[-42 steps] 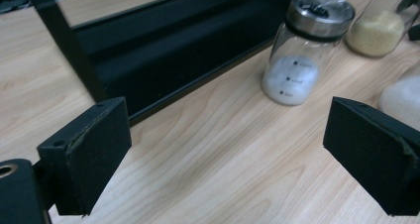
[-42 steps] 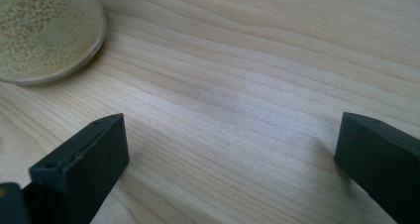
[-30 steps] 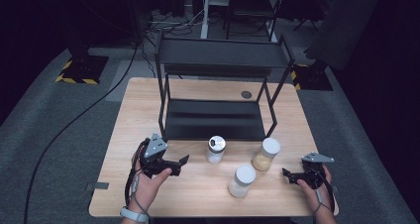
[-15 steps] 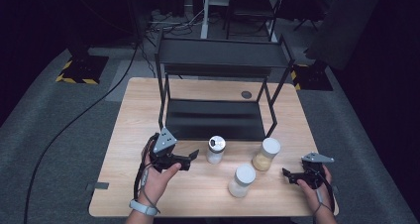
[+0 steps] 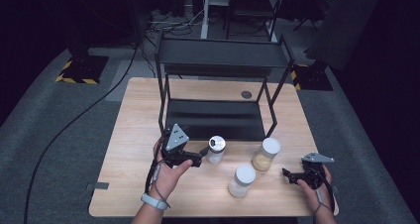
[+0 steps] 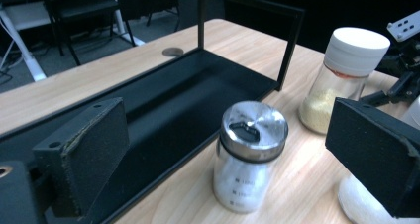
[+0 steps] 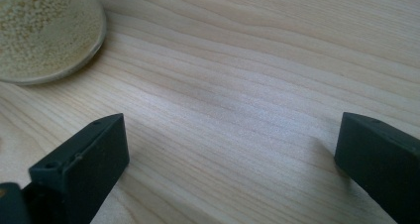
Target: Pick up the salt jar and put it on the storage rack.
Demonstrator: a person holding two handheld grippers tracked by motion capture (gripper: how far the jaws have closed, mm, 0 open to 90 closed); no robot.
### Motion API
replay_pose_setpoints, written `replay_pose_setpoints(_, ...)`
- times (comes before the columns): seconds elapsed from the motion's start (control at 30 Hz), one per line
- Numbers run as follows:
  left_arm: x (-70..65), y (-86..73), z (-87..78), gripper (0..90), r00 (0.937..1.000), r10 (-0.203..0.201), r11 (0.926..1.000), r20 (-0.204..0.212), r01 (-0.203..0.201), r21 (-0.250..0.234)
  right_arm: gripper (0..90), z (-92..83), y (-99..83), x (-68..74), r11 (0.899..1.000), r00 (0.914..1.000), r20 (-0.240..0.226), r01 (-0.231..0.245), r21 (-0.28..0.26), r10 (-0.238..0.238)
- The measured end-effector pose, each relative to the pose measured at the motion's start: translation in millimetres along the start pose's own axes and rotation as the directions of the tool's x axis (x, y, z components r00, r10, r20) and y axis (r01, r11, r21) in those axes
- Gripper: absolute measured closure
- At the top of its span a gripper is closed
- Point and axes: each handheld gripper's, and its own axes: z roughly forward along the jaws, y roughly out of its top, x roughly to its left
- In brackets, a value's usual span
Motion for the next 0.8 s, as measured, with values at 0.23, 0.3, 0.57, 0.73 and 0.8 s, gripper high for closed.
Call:
replay_pose_setpoints(0.23,3.0,2.4,16.5,2.5,0.9991,-0.012,0.9999,0.041,0.011,0.008,0.2,0.0,0.0,0.0,1.0,1.0,0.0,0.0,0.0,0.0)
replay_pose_setpoints(0.3,3.1,2.3,20.3,2.5,0.9988,-0.014,0.9999,0.046,0.013,0.01,0.2,0.0,0.0,0.0,1.0,1.0,0.0,0.0,0.0,0.0)
replay_pose_setpoints(0.57,3.7,1.3,36.5,2.8,0.9979,-0.016,0.9995,0.063,0.014,0.03,0.2,0.0,0.0,0.1,1.0,1.0,0.0,0.0,0.0,0.0)
replay_pose_setpoints(0.73,4.3,0.8,49.8,3.1,0.9971,-0.007,0.9986,0.076,0.003,0.053,0.2,0.0,0.0,0.1,1.0,1.0,0.0,0.0,0.0,0.0)
replay_pose_setpoints(0.8,4.4,0.1,54.0,3.2,0.9968,-0.005,0.9985,0.08,0.001,0.055,0.2,0.0,-0.1,0.1,1.0,1.0,0.0,0.0,0.0,0.0)
